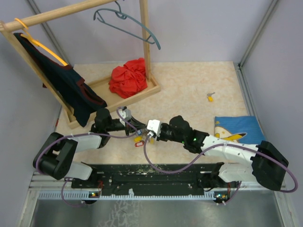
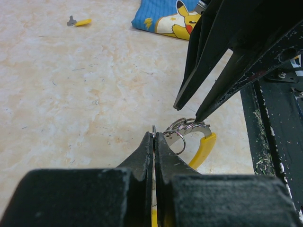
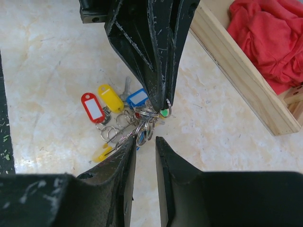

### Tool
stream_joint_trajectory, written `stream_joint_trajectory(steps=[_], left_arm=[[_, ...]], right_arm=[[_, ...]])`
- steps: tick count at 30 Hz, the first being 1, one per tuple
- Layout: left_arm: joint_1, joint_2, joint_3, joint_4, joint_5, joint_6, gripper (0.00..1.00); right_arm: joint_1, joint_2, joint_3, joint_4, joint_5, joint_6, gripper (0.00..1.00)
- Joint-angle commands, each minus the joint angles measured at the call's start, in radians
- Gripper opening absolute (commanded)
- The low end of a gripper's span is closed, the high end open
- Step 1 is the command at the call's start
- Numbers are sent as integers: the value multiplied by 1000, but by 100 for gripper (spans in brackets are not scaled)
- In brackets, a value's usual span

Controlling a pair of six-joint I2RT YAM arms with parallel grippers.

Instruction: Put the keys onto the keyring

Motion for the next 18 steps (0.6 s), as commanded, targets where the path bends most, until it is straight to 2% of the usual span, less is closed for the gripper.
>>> stream_joint_trajectory(steps=[1, 9, 13, 18], left_arm=[[-2, -3, 12, 19, 25, 6, 0], [-2, -5, 12, 19, 28, 4, 0], [-1, -4, 12, 19, 31, 4, 0], [-2, -2, 13, 20, 29, 4, 0]], right_arm=[[2, 11, 50, 63, -35, 8, 24], [1, 44, 60, 45, -16, 10, 23], [1, 40, 58, 42, 67, 11, 16], [0, 19, 43, 67, 60, 12, 7]])
